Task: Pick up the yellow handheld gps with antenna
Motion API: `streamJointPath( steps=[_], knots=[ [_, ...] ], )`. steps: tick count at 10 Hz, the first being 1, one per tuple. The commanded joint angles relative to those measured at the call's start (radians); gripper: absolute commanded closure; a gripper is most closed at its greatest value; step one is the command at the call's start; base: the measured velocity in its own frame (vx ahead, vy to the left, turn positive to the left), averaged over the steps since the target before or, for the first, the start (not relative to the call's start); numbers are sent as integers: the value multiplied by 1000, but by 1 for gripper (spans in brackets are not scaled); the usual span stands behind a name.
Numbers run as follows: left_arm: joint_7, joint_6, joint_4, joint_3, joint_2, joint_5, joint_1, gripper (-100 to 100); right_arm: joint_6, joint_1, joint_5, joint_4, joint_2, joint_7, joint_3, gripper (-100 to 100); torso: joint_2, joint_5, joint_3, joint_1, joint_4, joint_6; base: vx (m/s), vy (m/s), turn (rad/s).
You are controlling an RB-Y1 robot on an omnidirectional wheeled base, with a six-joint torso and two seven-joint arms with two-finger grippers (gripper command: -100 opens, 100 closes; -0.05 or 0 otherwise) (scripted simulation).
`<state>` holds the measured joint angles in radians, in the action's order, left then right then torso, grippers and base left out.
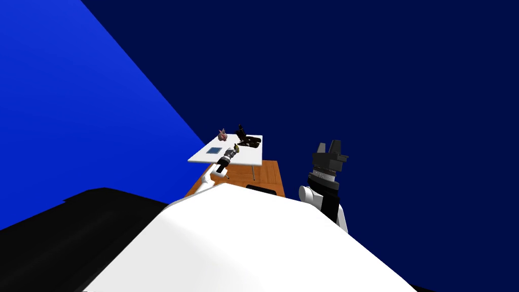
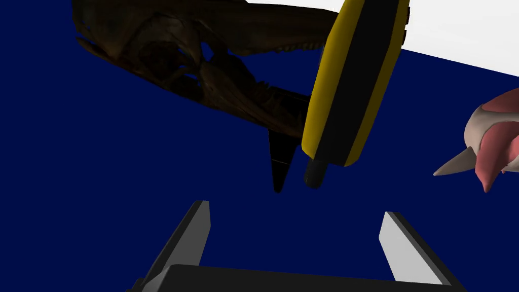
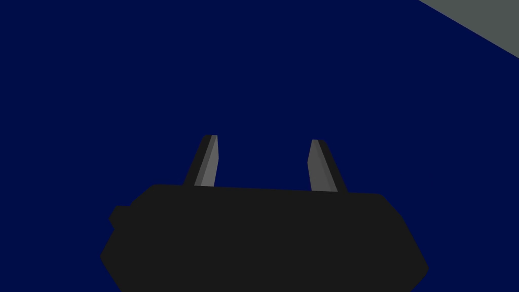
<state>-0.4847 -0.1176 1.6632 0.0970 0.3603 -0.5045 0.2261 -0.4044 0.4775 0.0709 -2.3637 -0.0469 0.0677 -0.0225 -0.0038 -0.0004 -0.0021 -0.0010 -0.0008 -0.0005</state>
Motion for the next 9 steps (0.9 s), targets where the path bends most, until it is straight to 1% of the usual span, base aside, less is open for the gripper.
streamJointPath(
  steps=[1, 3, 4, 6, 7, 8, 9],
  knots=[
    [-7, 24, -42, 0, 2, -12, -16, -100, 0, 0, 0, 0, 0, 0, 0, 0, 0, 0, 0, 0, 0, 0, 69, -24, -5],
    [-16, 48, -85, -1, 5, -26, -32, -100, 0, 0, 0, 0, 0, 0, 0, 0, -1, 0, 0, 0, 0, 0, 69, -25, -8],
    [-22, 67, -119, -1, 9, -37, -45, -100, 0, 0, 0, 0, 0, 0, 0, 0, 0, 0, 0, 0, 0, 0, 70, -27, -12],
    [-28, 83, -148, -1, 15, -46, -57, -100, 0, 0, 0, 0, 0, 0, 0, 0, 0, 0, 0, 1, 0, 0, 53, -13, -8],
    [-26, 77, -136, -1, 11, -43, -51, -100, 0, 0, 0, 0, 0, 0, 0, 0, 1, 0, 0, 1, 0, 0, 17, -5, -1],
    [-27, 78, -138, -1, 10, -44, -52, 0, 0, 0, 0, 0, 0, 0, 0, 0, 3, 0, 1, 1, 0, 0, 0, 0, 0],
    [-38, 28, -188, -21, 39, -8, -102, -100, 0, 0, 0, 0, 0, 0, 0, 0, 4, 0, 2, 1, 1, 0, -1, -53, 74]
  ],
)
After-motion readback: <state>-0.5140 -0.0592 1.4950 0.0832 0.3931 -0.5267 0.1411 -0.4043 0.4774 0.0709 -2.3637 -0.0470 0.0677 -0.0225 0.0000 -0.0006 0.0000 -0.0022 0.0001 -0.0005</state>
